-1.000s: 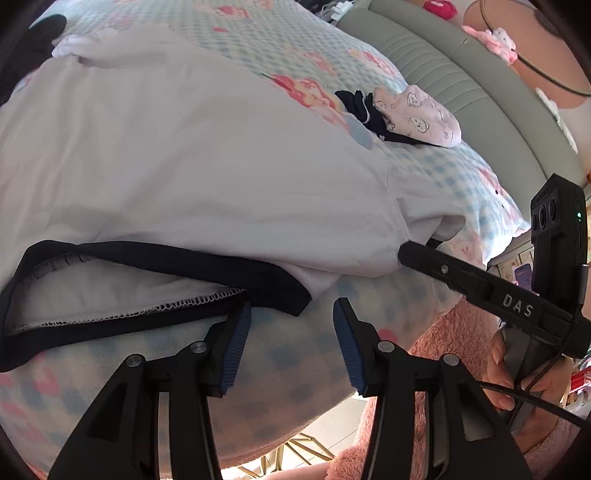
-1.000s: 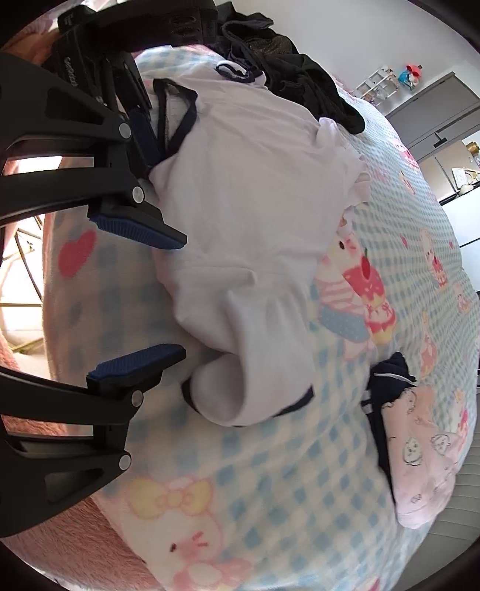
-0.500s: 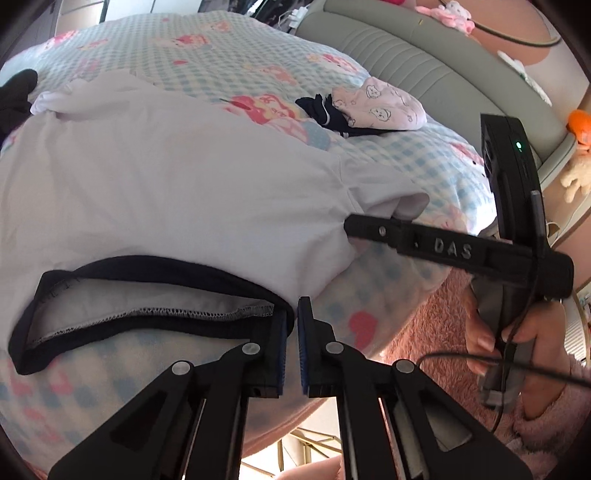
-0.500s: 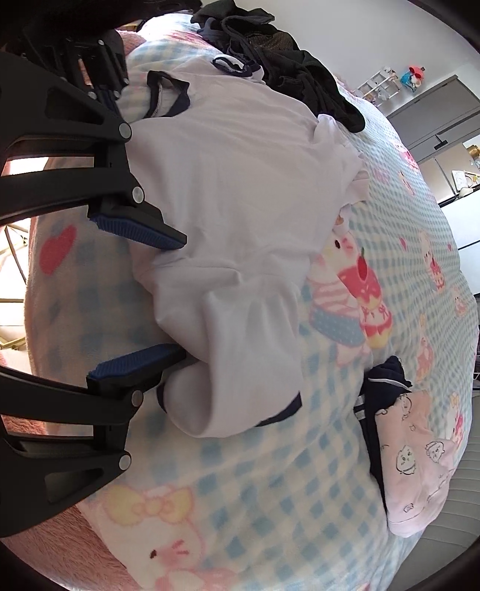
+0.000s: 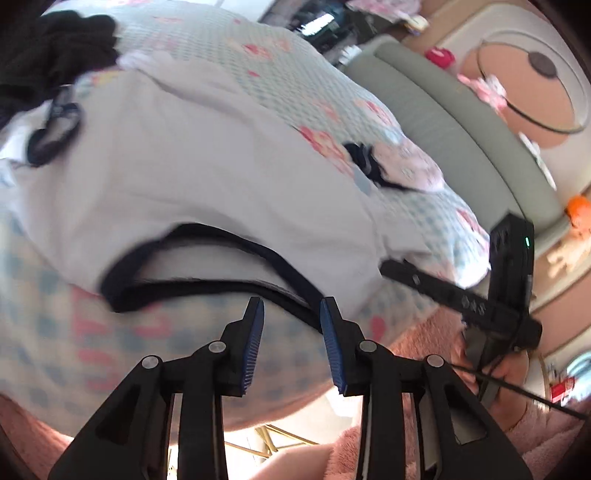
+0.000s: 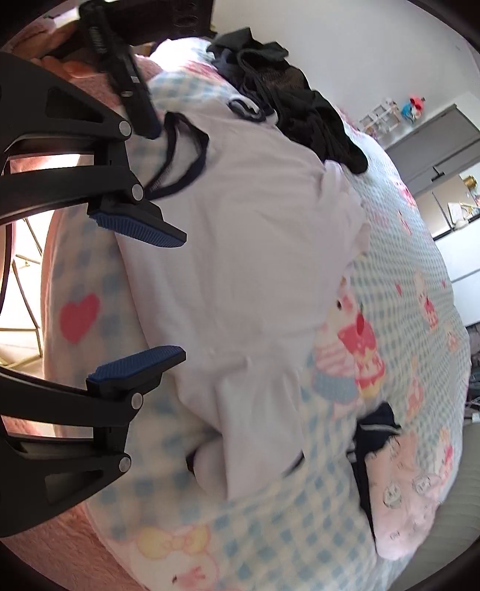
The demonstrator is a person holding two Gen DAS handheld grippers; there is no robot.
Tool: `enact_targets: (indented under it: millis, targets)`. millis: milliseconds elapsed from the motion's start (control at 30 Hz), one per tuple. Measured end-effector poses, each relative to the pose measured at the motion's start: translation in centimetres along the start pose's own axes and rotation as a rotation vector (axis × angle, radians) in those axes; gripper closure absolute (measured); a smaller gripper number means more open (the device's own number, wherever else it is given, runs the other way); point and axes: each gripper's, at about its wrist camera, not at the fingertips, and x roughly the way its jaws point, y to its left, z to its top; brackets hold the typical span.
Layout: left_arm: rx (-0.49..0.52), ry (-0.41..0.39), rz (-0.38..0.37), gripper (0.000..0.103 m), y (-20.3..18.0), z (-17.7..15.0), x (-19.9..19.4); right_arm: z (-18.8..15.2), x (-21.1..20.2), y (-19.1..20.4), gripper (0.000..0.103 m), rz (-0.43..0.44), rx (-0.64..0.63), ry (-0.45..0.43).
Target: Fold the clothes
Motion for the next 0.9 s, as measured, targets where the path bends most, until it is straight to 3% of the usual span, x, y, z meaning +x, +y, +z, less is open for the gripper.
enact_targets:
  millis: [133, 233, 300, 367, 500, 600, 667, 733, 767, 833, 900]
  targets:
    - [-0.139, -0.042, 0.167, 0.069, 5.4, 1.7, -1.0, -1.1, 3.0, 0.6, 0.045, -0.053, -0.024, 0.084]
    - [-0.177, 0.007, 0.234, 0.070, 7.0, 1.5, -0.3, -1.2, 3.2, 0.3, 0.045, -0.084, -0.015, 0.094]
    - [-0.171, 0.030, 0.238, 0.069, 7.1, 0.4, -0.2, -1.0, 2.9, 0.0, 0.045, -0.131, -0.013, 0.094]
    - [-0.193, 0.009, 0.184, 0.068, 7.4, -0.3, -0.9, -0.7, 2.3, -0.6, 0.045, -0.164, 0.002, 0.085]
    - [-0.302, -0.096, 0.060, 0.058, 9.4, 0.2, -2.9, 0.0, 1.4, -4.2, 0.033, 0.026, 0.198, 0.071]
    - [-0.369, -0.115, 0.046, 0.054, 11.2, 1.4, -2.3, -0.3, 1.9, -4.4, 0.033, 0.025, 0.210, 0.081]
    - [-0.380, -0.084, 0.092, 0.059, 11.6, 1.9, -0.9, -0.5, 2.2, -3.7, 0.033, -0.010, 0.179, 0.076]
    - [-0.330, -0.091, 0.228, 0.084, 11.0, 1.9, -0.6, -0.4, 2.4, -3.3, 0.038, -0.067, 0.160, 0.073]
    - [-0.314, -0.118, 0.280, 0.086, 10.8, 1.9, -0.9, -0.2, 2.3, -3.3, 0.045, -0.106, 0.152, 0.067]
    - [-0.314, -0.202, 0.332, 0.087, 10.7, 1.7, -2.3, 0.3, 1.8, -3.8, 0.047, -0.168, 0.150, 0.038]
    - [-0.348, -0.242, 0.275, 0.087, 11.7, 1.6, -3.5, 0.5, 1.0, -4.4, 0.047, -0.158, 0.175, 0.012]
